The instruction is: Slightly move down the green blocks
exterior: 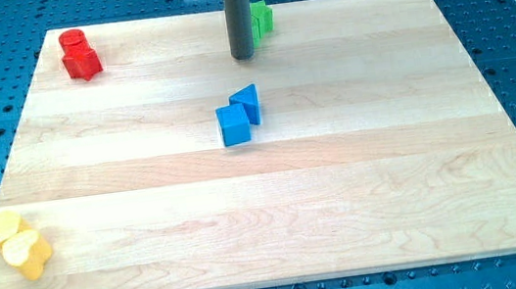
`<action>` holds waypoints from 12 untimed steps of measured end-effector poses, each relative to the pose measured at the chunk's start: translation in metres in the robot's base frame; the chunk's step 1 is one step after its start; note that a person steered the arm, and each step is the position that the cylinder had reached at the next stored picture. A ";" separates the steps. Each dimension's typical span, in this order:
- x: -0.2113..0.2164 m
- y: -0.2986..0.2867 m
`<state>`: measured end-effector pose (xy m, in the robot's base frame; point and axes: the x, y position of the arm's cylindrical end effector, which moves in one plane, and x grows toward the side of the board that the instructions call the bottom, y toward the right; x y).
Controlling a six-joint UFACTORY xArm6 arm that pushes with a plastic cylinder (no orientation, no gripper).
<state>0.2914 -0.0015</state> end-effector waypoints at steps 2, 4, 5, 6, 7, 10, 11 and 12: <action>0.001 0.000; 0.003 -0.003; 0.020 0.001; 0.032 0.001; 0.054 0.002; -0.040 0.170; -0.094 0.160; -0.099 0.141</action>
<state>0.1925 0.1391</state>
